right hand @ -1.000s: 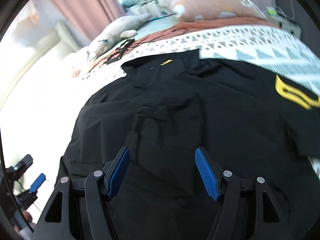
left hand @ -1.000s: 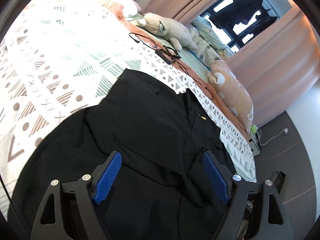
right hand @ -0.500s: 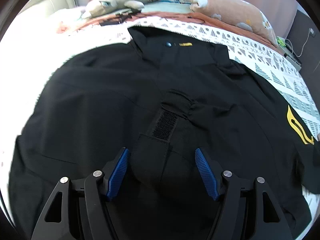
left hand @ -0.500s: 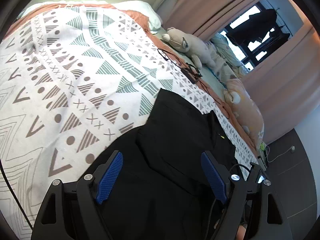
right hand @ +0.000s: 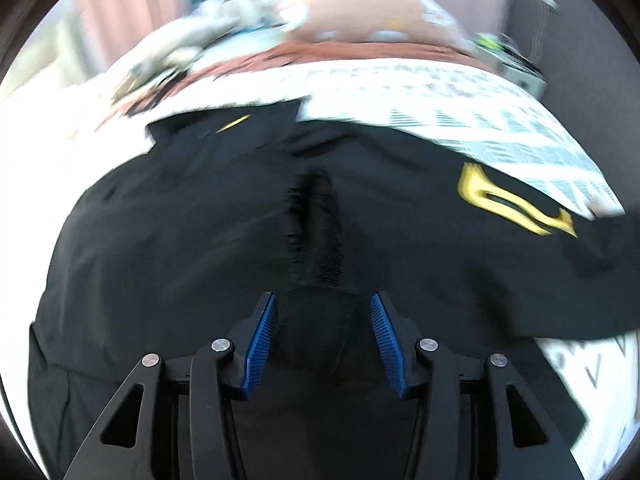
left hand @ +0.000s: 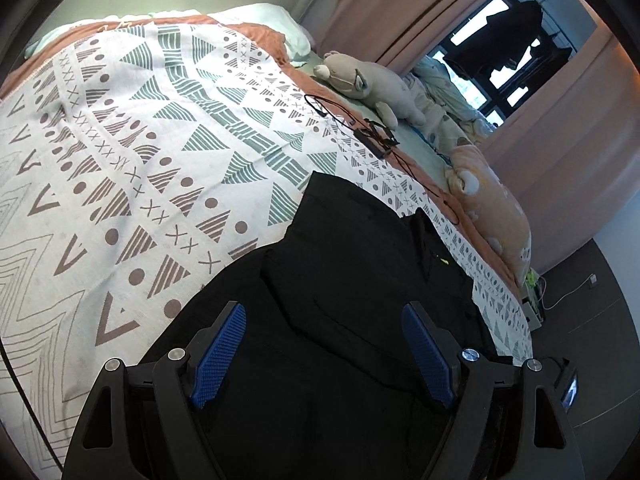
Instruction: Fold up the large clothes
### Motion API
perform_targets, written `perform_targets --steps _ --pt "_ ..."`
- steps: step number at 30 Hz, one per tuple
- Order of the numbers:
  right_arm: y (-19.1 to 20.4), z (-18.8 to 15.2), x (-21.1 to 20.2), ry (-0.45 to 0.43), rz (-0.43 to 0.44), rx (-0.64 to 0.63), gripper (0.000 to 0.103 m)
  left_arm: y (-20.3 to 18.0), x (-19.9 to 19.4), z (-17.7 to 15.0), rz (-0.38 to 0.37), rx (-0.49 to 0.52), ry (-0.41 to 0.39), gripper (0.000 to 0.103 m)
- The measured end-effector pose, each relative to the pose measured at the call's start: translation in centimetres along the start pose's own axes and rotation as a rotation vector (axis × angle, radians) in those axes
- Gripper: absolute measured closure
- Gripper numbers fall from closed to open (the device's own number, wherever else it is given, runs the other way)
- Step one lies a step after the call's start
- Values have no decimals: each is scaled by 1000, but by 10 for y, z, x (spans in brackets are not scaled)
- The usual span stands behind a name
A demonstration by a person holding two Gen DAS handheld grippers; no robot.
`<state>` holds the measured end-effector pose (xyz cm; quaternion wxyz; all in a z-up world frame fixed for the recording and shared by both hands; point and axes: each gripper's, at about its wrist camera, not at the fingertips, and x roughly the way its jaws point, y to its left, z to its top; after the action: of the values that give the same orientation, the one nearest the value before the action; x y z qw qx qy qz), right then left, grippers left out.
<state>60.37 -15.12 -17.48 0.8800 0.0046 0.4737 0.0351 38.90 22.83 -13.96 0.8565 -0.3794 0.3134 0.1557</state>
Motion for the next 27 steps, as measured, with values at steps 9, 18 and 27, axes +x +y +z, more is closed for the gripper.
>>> perform_targets --steps 9,18,27 --pt "-110 -8 -17 41 226 318 54 -16 -1 -8 31 59 7 22" --pt "-91 -25 42 197 289 332 54 -32 19 -20 74 119 14 21" --pt "-90 -6 65 96 327 359 90 -25 39 -18 116 90 25 21"
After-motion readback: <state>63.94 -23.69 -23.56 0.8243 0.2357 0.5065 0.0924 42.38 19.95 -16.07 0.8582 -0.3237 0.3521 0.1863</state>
